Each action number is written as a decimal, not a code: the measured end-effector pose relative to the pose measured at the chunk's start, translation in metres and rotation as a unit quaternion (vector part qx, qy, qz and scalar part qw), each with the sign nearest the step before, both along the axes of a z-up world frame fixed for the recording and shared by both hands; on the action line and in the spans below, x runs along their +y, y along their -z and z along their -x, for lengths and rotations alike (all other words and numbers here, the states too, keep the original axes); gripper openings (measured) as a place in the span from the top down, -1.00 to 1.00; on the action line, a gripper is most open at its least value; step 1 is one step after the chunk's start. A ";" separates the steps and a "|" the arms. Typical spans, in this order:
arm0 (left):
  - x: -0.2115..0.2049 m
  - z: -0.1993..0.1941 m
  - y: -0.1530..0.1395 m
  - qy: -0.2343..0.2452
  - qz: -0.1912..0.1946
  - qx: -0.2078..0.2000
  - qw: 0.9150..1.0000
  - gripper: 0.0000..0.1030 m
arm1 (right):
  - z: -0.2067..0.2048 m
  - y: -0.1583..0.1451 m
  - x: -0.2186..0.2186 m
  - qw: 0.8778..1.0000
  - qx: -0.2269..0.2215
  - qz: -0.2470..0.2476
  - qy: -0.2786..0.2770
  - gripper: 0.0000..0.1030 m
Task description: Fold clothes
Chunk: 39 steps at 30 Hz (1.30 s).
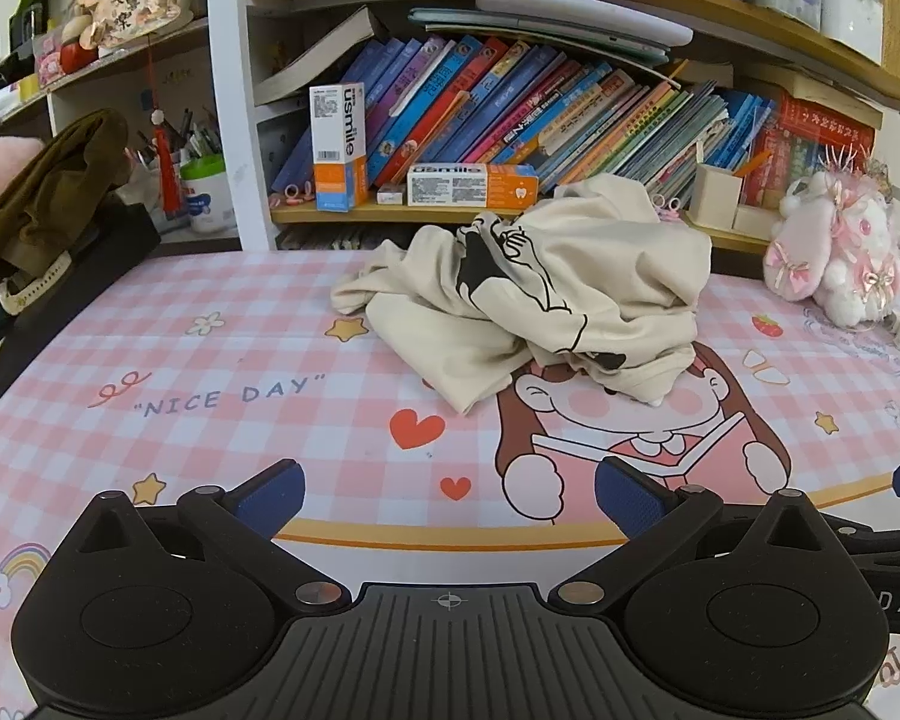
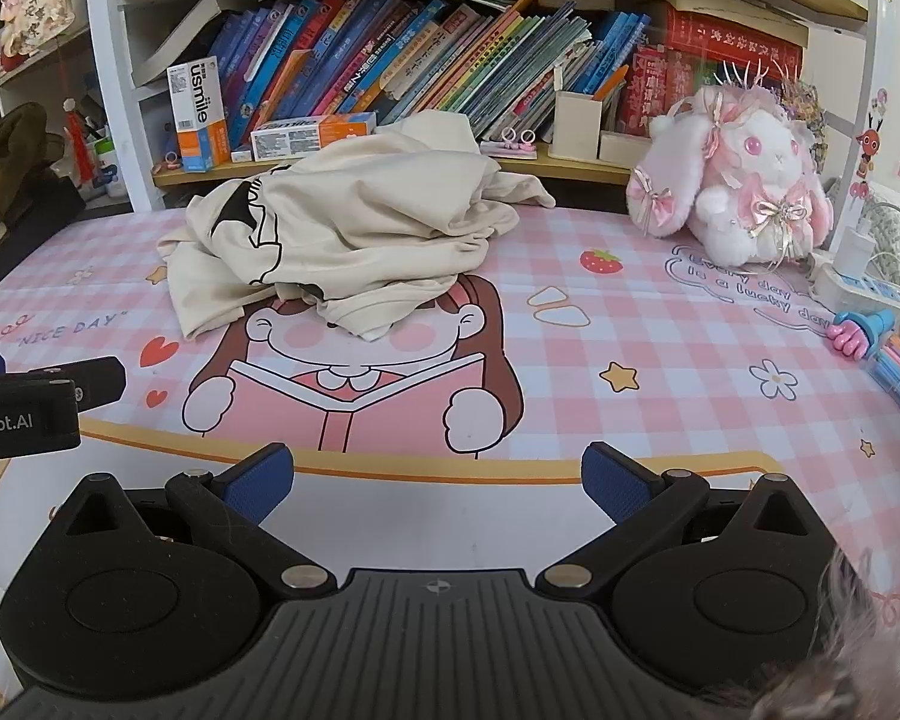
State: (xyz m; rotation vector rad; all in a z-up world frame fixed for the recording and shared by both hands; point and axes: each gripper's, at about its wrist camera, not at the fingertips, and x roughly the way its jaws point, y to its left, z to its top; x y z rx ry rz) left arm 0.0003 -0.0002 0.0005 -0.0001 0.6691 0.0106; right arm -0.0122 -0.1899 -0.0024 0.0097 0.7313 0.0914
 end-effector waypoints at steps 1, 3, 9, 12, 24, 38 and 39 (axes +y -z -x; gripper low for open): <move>0.000 -0.001 -0.001 0.000 -0.001 0.003 1.000 -1.00 | 0.000 0.000 0.000 1.000 0.000 0.001 0.000 -1.00; -0.002 -0.001 -0.003 0.001 -0.001 0.004 1.000 -1.00 | -0.001 -0.001 0.000 1.000 0.001 0.001 0.000 -1.00; 0.003 -0.003 0.003 0.006 0.004 0.007 1.000 -1.00 | -0.003 0.002 0.000 1.000 0.002 0.002 0.002 -1.00; 0.005 -0.004 0.004 0.005 0.005 0.008 1.000 -1.00 | -0.004 0.002 0.000 1.000 0.004 0.002 0.002 -1.00; 0.003 -0.006 0.003 0.001 0.004 0.015 1.000 -1.00 | -0.006 0.004 0.000 1.000 0.006 0.000 0.002 -1.00; 0.002 -0.006 0.003 0.002 0.005 0.020 1.000 -1.00 | -0.005 0.005 0.001 1.000 0.007 -0.001 0.002 -1.00; 0.002 -0.006 0.003 0.003 0.006 0.021 1.000 -1.00 | -0.005 0.005 0.001 1.000 0.008 -0.001 0.002 -1.00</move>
